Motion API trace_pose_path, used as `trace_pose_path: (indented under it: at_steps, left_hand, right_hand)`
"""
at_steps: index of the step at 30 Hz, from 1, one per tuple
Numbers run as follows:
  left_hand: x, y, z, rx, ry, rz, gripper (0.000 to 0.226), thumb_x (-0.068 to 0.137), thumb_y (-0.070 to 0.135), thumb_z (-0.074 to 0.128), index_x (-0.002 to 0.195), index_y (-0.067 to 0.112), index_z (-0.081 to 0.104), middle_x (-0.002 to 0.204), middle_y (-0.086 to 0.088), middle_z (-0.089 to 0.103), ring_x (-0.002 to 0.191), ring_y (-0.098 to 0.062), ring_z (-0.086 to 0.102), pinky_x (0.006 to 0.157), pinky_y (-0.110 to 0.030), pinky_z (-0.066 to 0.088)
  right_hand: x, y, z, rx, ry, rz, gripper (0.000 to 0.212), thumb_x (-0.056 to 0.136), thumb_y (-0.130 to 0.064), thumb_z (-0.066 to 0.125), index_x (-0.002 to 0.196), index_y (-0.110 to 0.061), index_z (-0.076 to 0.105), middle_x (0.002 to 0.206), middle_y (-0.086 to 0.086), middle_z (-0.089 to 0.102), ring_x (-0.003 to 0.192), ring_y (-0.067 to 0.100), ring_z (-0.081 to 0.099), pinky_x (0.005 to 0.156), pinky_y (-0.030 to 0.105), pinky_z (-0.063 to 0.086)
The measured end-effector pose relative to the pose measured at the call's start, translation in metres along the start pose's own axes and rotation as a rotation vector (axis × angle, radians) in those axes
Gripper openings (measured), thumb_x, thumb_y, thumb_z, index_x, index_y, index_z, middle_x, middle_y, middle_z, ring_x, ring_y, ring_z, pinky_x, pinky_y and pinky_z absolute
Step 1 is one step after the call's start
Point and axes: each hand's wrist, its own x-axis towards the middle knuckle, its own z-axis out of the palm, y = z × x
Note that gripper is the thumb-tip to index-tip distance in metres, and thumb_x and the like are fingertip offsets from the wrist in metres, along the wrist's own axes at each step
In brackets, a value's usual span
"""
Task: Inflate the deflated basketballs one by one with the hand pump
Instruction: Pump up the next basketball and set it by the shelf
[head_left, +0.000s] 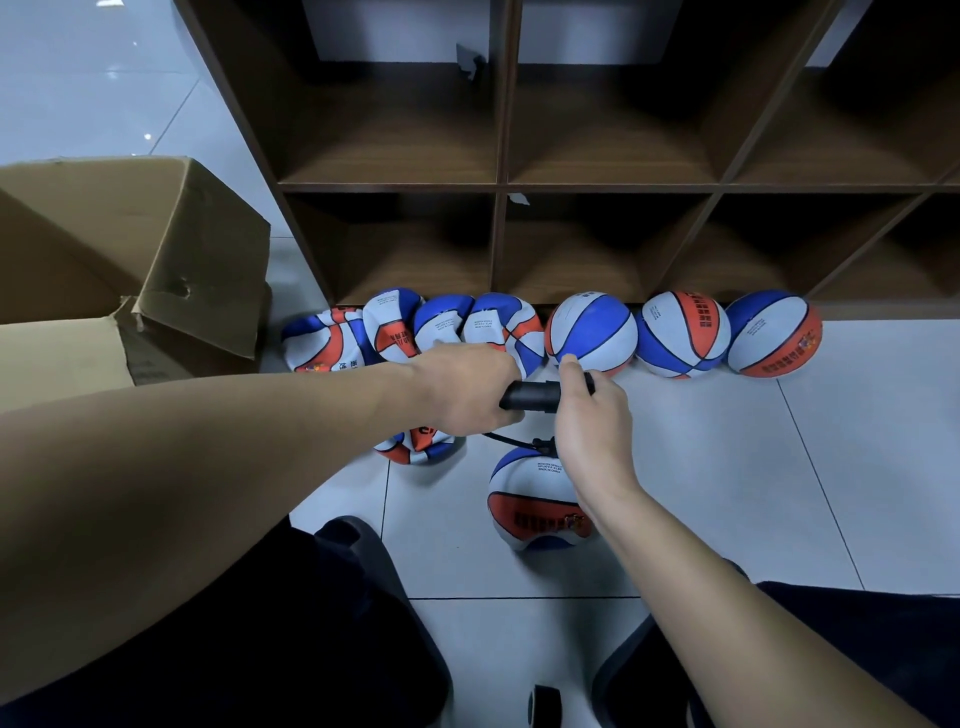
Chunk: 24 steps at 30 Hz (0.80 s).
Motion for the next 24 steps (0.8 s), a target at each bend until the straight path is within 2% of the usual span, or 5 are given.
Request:
trace_pose_path:
  at_steps: [3,7,13,17,24]
  left_hand:
    - [0.001,-0.002,0.0,0.009,-0.016,0.003,0.03,0.101,0.05,0.061,0.088,0.024,0.066,0.075,0.001,0.068,0.068,-0.02,0.065,0.06,-0.035,0.049]
    - [0.002,-0.006,-0.002,0.001,-0.007,0.023,0.025,0.1,0.049,0.064,0.087,0.027,0.063,0.075,0.003,0.066,0.068,-0.018,0.063,0.058,-0.032,0.045]
    - [0.002,-0.025,-0.004,-0.02,0.038,0.012,0.023,0.099,0.045,0.068,0.084,0.032,0.056,0.076,0.005,0.063,0.071,-0.017,0.062,0.062,-0.035,0.051]
    - [0.0,-0.03,-0.006,-0.005,0.051,0.005,0.014,0.101,0.04,0.063,0.091,0.033,0.058,0.078,0.005,0.063,0.073,-0.018,0.063,0.061,-0.033,0.046]
    - [-0.002,-0.019,-0.002,0.008,0.072,0.014,0.022,0.105,0.048,0.061,0.093,0.03,0.063,0.078,0.004,0.064,0.07,-0.015,0.062,0.06,-0.031,0.044]
  right_hand:
    - [0.003,0.003,0.001,-0.029,-0.019,-0.006,0.04,0.106,-0.049,0.049,0.082,-0.019,0.061,0.08,-0.002,0.063,0.076,0.021,0.059,0.074,0.039,0.049]
    - [0.011,0.005,-0.004,-0.076,-0.04,-0.049,0.042,0.108,-0.047,0.049,0.078,-0.018,0.057,0.074,-0.002,0.057,0.071,0.021,0.054,0.067,0.037,0.044]
    - [0.034,0.004,-0.036,0.032,0.126,-0.019,0.04,0.104,-0.037,0.056,0.071,-0.016,0.047,0.066,-0.003,0.048,0.065,0.018,0.045,0.068,0.037,0.041]
    - [0.047,0.006,-0.05,0.105,0.194,0.03,0.032,0.101,-0.034,0.06,0.074,-0.017,0.055,0.069,-0.004,0.056,0.067,0.017,0.05,0.067,0.034,0.045]
    - [0.029,0.0,-0.034,0.098,0.139,-0.008,0.029,0.103,-0.027,0.059,0.076,-0.018,0.056,0.064,-0.013,0.054,0.063,0.011,0.05,0.064,0.029,0.044]
